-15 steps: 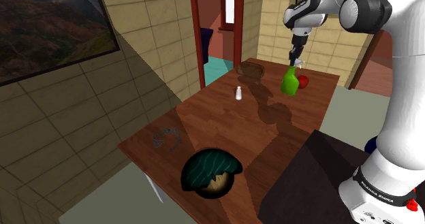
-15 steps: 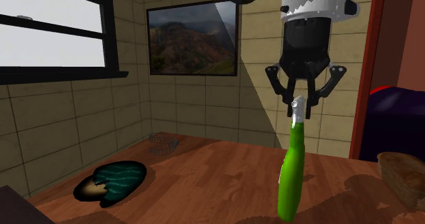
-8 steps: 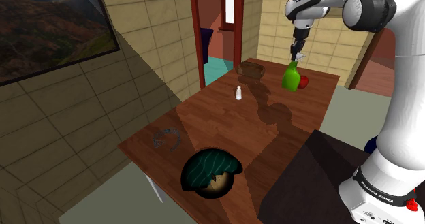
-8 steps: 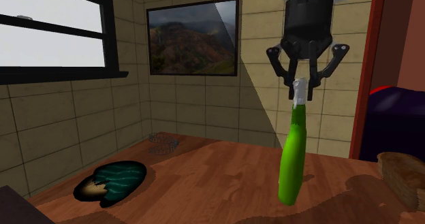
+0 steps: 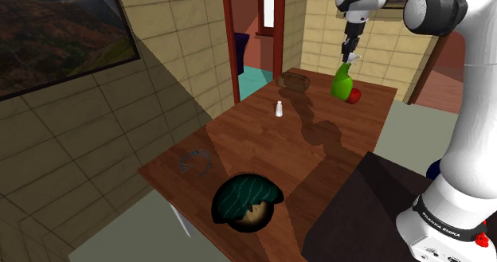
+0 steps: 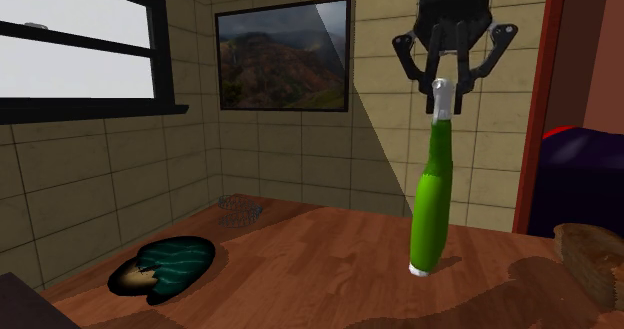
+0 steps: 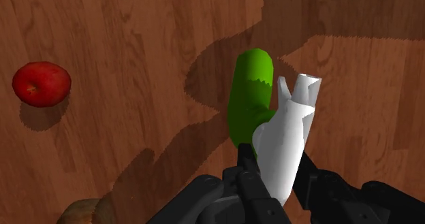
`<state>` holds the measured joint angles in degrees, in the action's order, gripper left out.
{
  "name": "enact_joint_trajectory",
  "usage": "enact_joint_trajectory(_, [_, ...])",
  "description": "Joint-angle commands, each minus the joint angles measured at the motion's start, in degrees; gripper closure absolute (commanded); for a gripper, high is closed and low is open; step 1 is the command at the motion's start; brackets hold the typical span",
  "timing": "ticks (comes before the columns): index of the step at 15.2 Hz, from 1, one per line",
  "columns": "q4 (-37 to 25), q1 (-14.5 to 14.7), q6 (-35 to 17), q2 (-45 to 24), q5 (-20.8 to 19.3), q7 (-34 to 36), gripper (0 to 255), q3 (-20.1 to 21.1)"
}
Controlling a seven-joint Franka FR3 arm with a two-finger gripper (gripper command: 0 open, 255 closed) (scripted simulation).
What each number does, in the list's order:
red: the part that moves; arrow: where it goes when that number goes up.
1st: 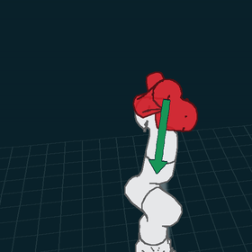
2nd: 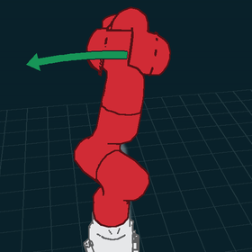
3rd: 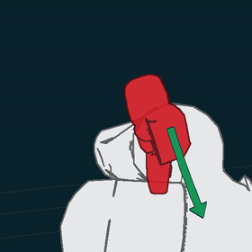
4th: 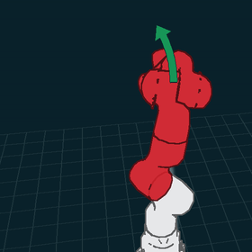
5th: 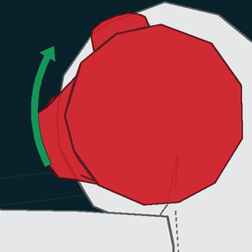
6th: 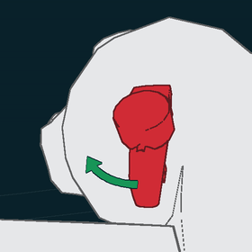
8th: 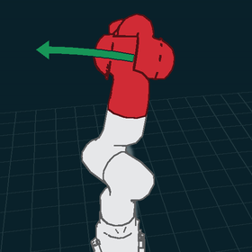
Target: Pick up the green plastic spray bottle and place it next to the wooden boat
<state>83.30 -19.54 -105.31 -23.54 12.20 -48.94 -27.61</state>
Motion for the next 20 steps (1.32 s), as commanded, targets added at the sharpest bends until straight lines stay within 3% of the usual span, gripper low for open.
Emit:
enact_joint_trajectory(1, [-1.5, -0.2, 1.6, 0.1, -0.1, 0.1, 255, -0.1])
enact_joint_trajectory(11, [-9.8, -1.2, 9.4, -0.4, -0.1, 0.6, 255, -0.3])
enact_joint_trajectory(15, [4.2, 4.7, 4.6, 10.0, -4.7, 4.8, 255, -0.4])
enact_joint_trajectory(20, [17.7, 9.8, 1.1, 21.4, -10.3, 11.8, 255, 1.4])
